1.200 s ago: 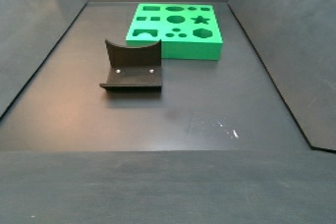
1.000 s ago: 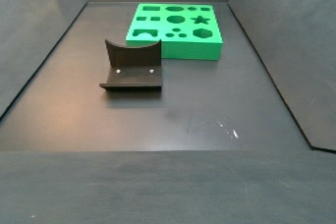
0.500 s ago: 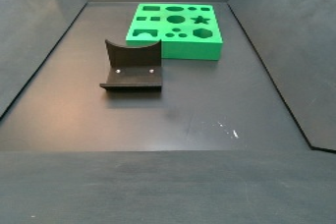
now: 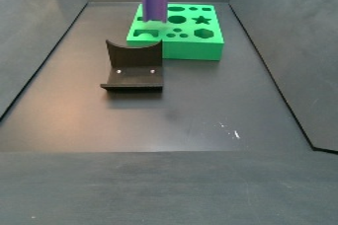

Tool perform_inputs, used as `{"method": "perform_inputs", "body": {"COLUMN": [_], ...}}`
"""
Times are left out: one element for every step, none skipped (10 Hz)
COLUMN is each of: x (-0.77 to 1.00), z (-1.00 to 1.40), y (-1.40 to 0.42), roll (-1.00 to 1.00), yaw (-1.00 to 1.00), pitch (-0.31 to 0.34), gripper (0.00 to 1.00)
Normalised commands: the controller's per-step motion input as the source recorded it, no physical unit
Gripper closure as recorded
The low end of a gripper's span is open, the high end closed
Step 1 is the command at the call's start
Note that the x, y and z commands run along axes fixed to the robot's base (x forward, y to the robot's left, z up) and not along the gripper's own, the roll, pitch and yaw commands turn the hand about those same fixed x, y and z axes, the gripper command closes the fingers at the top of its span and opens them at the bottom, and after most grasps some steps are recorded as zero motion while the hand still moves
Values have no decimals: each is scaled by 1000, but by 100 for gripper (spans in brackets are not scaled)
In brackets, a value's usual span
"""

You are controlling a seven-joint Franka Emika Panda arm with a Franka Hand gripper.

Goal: Insert the arch object.

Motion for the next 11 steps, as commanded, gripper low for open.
{"method": "perform_inputs", "body": {"x": [460, 446, 343, 226, 0, -71, -123, -3, 69, 3, 23], "z": [-337, -317, -291, -209, -257, -317, -311, -294, -337, -420, -437], "y": [303, 203, 186, 229, 260, 151, 183, 123, 0, -31, -57], "roll": [73, 40, 14, 3, 23, 21, 4, 0, 0, 11, 0], "yaw": [0, -11, -89, -37, 0, 0, 20, 46, 37, 34, 0], "pitch": [61, 44, 29, 54, 0, -13, -27, -13, 0, -51, -59], "gripper": [100, 100, 100, 100, 100, 100, 100, 100, 100, 100, 100]}}
